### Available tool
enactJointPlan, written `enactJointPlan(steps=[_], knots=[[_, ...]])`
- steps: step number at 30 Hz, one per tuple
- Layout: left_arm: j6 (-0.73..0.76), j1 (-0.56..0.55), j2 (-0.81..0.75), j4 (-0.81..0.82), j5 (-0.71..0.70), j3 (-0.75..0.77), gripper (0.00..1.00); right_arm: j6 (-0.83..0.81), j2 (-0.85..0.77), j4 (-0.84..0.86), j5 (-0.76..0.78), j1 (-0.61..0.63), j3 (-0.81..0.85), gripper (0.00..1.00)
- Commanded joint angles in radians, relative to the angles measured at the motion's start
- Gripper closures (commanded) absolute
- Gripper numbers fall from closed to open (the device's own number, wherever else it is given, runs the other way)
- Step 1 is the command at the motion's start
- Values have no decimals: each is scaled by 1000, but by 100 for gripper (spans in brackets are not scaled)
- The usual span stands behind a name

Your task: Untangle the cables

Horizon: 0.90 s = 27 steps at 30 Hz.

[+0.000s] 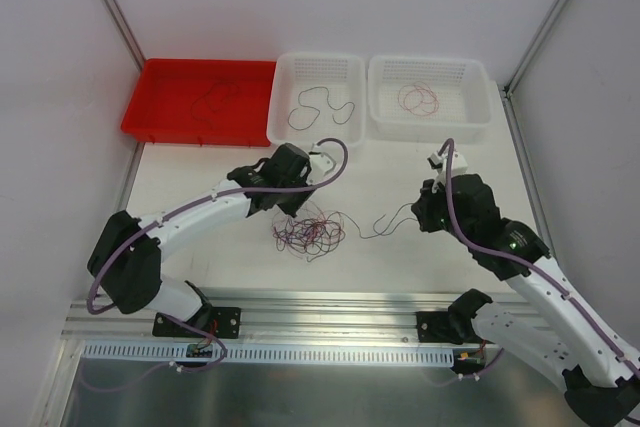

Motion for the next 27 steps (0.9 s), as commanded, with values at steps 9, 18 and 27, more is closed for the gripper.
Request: enactJointPlan(steps=[9, 18, 27], knots=[[-293, 222, -353, -93, -445, 114, 100, 125, 1, -79, 169, -232, -44, 99], [-290, 376, -500, -187, -621, 211, 100, 124, -13, -86, 1, -473, -51, 99], [-226, 415, -500, -224, -735, 329, 100, 109, 70, -89, -45, -491, -68, 87]])
